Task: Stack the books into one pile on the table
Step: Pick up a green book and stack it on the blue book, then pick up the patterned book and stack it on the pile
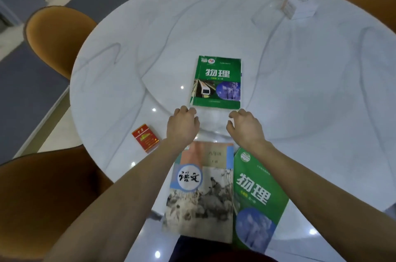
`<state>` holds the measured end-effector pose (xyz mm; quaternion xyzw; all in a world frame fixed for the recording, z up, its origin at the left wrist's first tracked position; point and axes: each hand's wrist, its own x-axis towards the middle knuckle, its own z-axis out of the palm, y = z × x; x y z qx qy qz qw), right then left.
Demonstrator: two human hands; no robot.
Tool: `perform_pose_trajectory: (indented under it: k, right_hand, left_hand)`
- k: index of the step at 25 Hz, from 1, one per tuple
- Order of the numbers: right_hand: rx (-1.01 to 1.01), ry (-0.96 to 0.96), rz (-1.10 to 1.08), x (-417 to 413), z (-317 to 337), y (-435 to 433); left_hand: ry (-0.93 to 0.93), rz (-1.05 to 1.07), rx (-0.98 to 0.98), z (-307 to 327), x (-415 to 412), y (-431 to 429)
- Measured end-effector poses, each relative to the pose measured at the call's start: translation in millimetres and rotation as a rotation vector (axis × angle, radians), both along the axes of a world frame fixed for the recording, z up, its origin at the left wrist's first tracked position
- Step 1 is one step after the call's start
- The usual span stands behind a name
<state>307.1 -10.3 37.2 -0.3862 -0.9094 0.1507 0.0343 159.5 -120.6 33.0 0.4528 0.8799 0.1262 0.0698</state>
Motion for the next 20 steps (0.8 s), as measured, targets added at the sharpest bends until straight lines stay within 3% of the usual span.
perform_pose_trajectory:
  k: [9,14,20]
  right_hand:
    - [-0.328,0.009,-0.016,73.0,-45.8,-66.8]
    - [-0.541,0.004,-0.185,92.2,-64.1,-98.5]
    - [-0.878,0.213,-0.535,93.3,-74.9,-118.4]
  left_hand:
    - [-0.213,0.21,-0.085,-42.8,51.9,-93.8]
    - [-0.422,0.404,-0.133,-69.9,68.2,-128.0]
    - [-0.58,0.554,-0.057,-75.4,63.0,-134.6]
